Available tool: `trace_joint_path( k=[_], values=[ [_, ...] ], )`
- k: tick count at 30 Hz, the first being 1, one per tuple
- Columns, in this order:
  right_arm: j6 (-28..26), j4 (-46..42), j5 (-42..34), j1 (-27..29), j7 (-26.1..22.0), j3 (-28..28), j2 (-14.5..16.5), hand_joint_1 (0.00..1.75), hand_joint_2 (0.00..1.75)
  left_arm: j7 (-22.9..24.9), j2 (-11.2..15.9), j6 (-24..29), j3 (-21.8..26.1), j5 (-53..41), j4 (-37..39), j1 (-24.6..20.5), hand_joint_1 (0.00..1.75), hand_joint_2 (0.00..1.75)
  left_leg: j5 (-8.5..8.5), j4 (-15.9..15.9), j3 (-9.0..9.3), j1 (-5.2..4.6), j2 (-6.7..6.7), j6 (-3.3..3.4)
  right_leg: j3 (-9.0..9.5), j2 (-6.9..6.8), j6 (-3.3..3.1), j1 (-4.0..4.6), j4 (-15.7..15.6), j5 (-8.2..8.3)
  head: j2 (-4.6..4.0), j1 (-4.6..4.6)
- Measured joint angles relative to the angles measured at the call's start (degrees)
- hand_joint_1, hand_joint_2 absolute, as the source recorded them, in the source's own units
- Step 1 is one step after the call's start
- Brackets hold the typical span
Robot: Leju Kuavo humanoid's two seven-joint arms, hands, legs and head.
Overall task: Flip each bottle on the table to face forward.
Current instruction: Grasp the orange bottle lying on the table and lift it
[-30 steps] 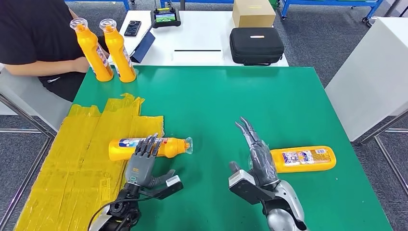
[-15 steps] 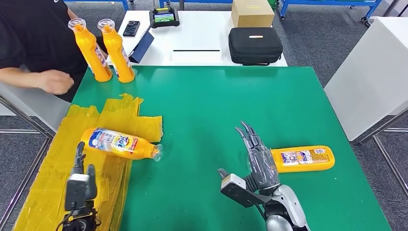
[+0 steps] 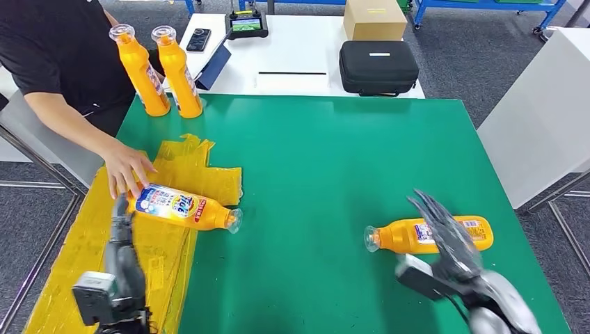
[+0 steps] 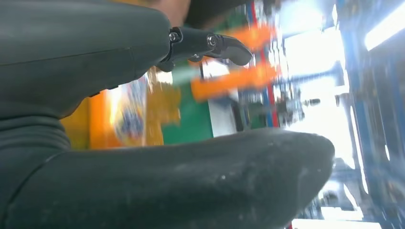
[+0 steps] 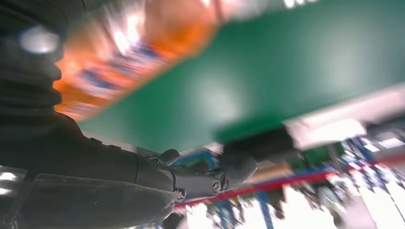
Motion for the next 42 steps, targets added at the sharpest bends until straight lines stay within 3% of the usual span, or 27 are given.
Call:
trace_joint_path(
  k=[5,9,14,20,23,27,31,34,42],
  values=[
    [11.3,-6.51,1.69,7.16,-4.08,-15.75,-0.46,0.0,1.75,0.61,0.0,-0.01,-4.31,1.73,2.04,-2.57,0.0,0.0,-0.18,-0.01,0.04,-0.01,0.31,0.03,-0.03,0.29,0.03,-0.02,0.0,-0.02,0.0,-0.02],
    [17.55,-8.41,-0.09,8.75,-4.08,-23.11,-4.08,0.0,1.75,0.55,0.08,-0.06,-4.87,2.46,2.59,-3.44,0.0,0.0,-0.2,-0.01,0.07,-0.04,0.53,0.05,-0.03,0.49,0.03,-0.04,0.0,-0.01,0.0,-0.02],
    [19.36,-7.4,-4.2,8.28,-0.83,-25.49,-12.34,0.0,1.75,0.24,0.13,-1.19,-4.45,3.14,2.6,-3.43,0.0,0.0,-0.17,-0.01,0.16,-0.09,0.72,0.08,-0.01,0.64,0.04,-0.04,-0.01,0.02,0.0,-0.01],
    [18.22,-4.98,-5.82,7.36,0.86,-24.94,-18.05,0.0,1.75,0.21,0.07,-1.69,-4.08,3.16,2.6,-3.46,0.0,0.0,-0.14,-0.01,0.15,-0.09,0.74,0.13,0.02,0.64,0.05,-0.04,0.0,0.02,0.0,-0.03],
    [15.93,-1.33,-6.15,4.83,1.91,-22.67,-21.14,0.0,1.75,0.18,-0.28,-2.25,-3.73,2.86,2.74,-3.87,0.0,0.0,-0.16,-0.02,0.12,-0.08,0.81,0.12,0.02,0.71,0.04,-0.03,0.01,0.03,0.0,-0.03],
    [8.53,9.37,-1.14,-4.77,2.13,-14.02,-22.32,0.0,1.75,-0.04,-0.82,-3.35,-3.02,2.49,3.65,-5.32,0.0,0.0,-0.15,-0.02,0.26,-0.05,1.07,0.11,0.03,0.99,0.01,0.0,0.0,0.12,0.0,-0.02],
    [1.13,22.7,4.68,-14.72,2.71,-1.77,-19.64,0.0,1.75,-0.1,-1.08,-4.26,-2.62,2.55,4.84,-7.01,0.0,0.0,-0.05,-0.01,0.33,-0.04,1.18,0.15,0.06,1.07,-0.03,0.01,0.01,0.24,0.0,-0.02],
    [-0.17,28.94,6.05,-19.19,3.37,4.66,-17.28,0.0,1.75,-0.11,-0.95,-5.05,-2.55,3.56,5.67,-8.11,0.0,0.0,0.01,-0.01,0.3,-0.01,1.12,0.17,0.05,1.02,-0.03,0.03,0.04,0.24,0.0,-0.04],
    [1.57,31.59,5.89,-21.78,5.11,14.61,-13.92,0.0,1.75,-0.15,0.4,-4.71,-2.6,6.29,7.31,-9.46,0.0,0.0,0.0,-0.04,0.14,0.07,1.02,0.12,-0.02,0.93,-0.04,0.13,0.07,0.22,0.0,-0.04]
  ],
)
